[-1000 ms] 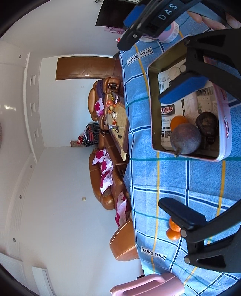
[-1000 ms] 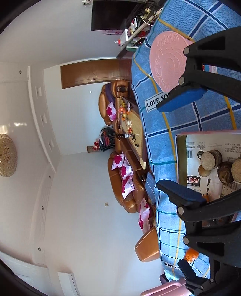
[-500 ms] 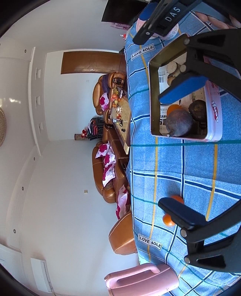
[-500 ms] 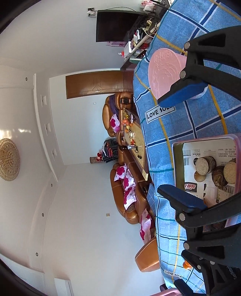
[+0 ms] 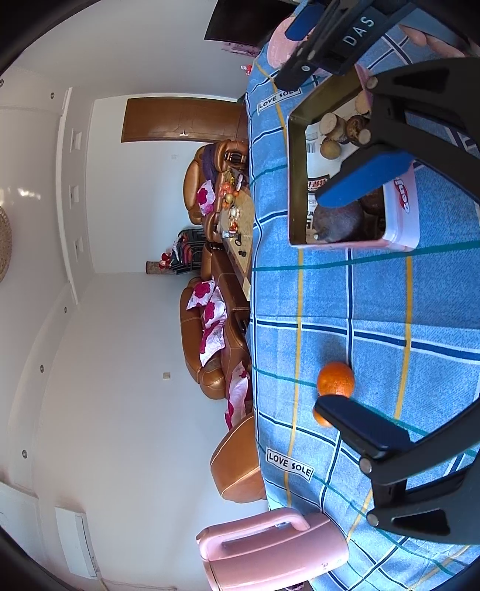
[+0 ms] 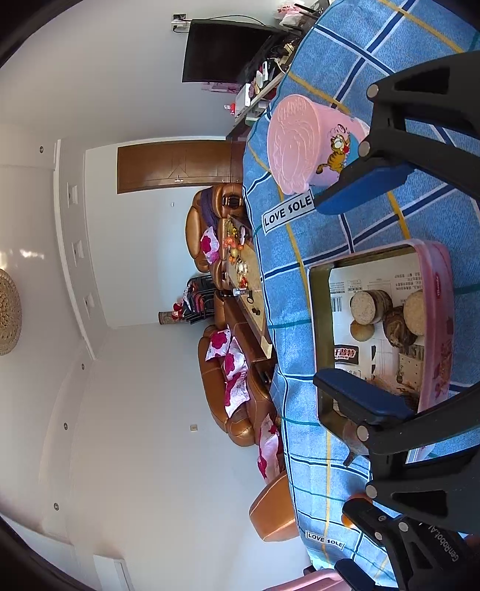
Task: Organize fruits
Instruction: 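Withdraw both tools from the tin box toward the two remaining oranges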
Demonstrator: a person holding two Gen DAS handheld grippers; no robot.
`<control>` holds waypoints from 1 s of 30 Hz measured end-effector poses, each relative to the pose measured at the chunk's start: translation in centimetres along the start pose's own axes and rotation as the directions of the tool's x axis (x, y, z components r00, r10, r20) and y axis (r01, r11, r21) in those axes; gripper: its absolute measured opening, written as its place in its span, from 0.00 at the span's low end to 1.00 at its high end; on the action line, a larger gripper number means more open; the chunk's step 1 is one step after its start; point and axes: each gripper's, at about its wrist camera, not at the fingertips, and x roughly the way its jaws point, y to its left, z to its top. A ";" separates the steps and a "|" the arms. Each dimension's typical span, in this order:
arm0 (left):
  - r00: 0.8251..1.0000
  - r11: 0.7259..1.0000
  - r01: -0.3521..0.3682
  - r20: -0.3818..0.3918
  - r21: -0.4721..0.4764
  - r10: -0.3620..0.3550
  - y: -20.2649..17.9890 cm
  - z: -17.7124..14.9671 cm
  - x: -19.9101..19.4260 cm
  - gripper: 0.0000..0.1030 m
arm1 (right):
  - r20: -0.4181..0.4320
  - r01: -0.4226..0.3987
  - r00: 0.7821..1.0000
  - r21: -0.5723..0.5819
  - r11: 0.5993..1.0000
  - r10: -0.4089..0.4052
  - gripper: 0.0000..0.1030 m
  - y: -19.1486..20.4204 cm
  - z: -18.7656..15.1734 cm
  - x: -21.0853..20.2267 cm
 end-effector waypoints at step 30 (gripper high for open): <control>0.987 0.986 -0.152 -0.040 0.063 0.155 11.0 0.0 2.2 1.00 | -0.051 -0.210 0.977 -0.048 0.977 0.207 0.84 14.4 -1.5 0.5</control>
